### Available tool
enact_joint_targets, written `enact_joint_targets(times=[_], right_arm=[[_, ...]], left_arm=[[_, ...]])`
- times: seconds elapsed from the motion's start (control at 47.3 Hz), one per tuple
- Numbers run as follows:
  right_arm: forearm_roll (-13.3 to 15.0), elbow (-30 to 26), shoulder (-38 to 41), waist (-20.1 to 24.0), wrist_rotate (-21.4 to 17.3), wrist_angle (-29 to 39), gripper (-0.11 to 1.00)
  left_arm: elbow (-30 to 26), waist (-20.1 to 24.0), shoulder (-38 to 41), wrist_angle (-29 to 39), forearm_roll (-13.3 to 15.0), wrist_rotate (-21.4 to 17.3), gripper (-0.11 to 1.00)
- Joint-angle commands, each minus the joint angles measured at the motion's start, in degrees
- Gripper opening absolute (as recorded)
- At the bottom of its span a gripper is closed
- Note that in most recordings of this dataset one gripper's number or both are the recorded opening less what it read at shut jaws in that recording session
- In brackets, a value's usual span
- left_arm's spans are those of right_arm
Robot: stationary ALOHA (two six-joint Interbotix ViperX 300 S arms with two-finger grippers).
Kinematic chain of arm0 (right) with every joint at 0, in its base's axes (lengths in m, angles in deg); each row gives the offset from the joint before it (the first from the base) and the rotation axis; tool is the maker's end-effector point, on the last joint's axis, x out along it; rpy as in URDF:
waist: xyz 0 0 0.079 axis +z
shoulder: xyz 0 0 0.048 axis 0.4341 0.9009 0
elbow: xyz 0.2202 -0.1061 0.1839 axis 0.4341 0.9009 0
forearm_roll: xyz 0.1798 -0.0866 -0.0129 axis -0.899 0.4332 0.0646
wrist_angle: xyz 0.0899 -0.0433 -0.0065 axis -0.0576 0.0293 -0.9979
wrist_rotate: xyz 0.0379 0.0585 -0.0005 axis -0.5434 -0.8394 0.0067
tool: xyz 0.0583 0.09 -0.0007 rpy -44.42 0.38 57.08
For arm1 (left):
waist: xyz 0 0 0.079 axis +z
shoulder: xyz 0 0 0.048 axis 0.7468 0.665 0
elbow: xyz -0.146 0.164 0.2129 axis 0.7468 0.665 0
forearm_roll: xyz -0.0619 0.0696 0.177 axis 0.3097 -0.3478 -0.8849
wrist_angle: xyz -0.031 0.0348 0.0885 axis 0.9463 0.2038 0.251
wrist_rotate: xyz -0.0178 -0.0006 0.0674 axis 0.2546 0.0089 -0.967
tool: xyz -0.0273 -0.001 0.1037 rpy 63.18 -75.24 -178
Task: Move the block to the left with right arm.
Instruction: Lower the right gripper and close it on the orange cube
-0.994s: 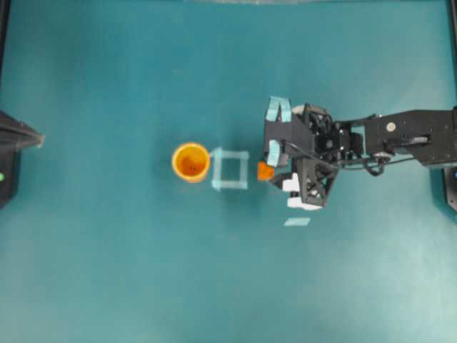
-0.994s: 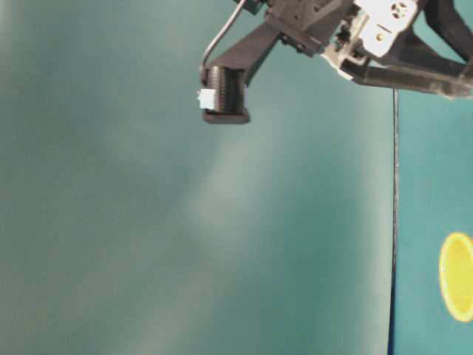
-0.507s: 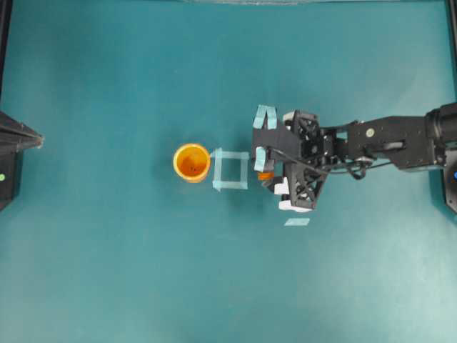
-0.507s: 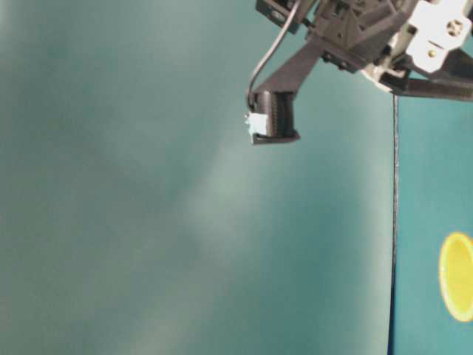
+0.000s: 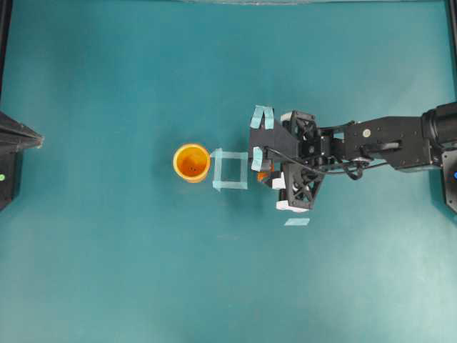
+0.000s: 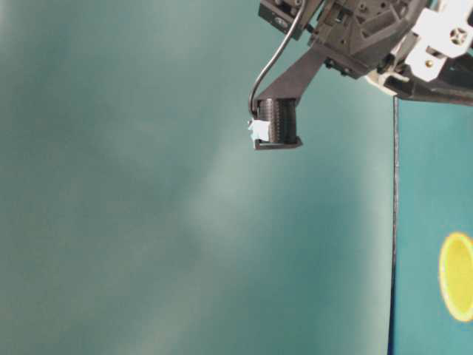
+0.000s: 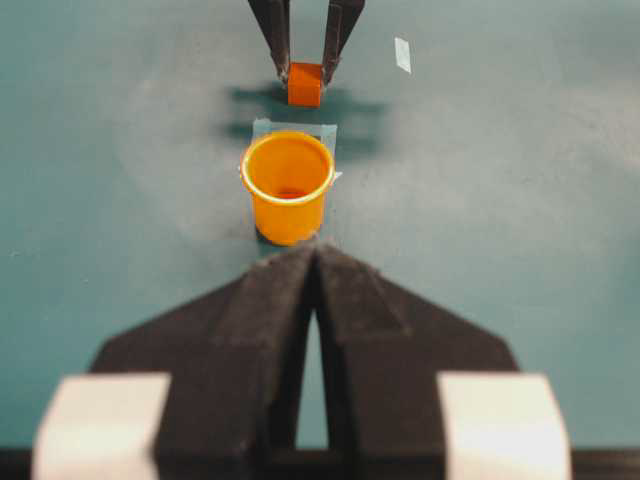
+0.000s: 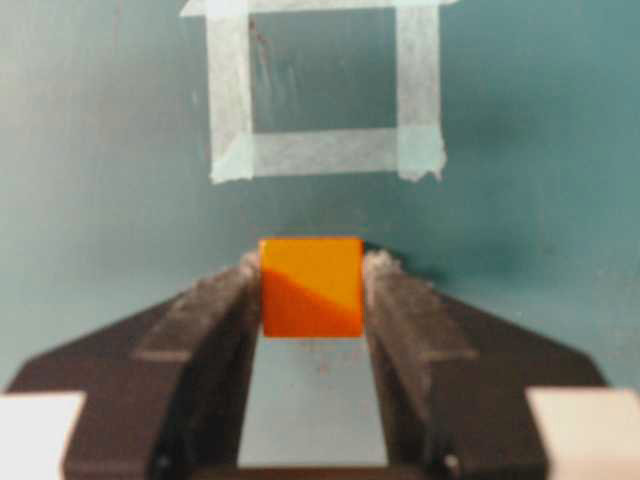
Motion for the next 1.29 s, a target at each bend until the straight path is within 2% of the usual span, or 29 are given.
enact_joint_targets(times=[0.0,0.254,0.571,1.099,1.268], right_arm=[[-0.09,-1.67,-1.41,0.0,-0.09,-0.09,0.4],[0.09,-2.99,-5.19,0.0,0.18,1.76,0.4],[0.09,-3.96,-9.23,-0.09,0.35,7.29,0.4],[0.09,-6.06,-11.87,0.0,0.62,7.47,0.4],[1.32,-7.91,-11.87,-0.09,0.79,7.03,0.4]], left_arm=[[-2.11,0.09,0.35,-0.18,-0.18,0.0,0.0],[-2.02,0.09,0.35,-0.18,-0.18,0.0,0.0],[-2.02,0.09,0.35,-0.18,-0.18,0.0,0.0],[-2.02,0.09,0.35,-0.18,-0.18,0.0,0.0],[-2.02,0.09,0.44,-0.18,-0.26,0.0,0.0]])
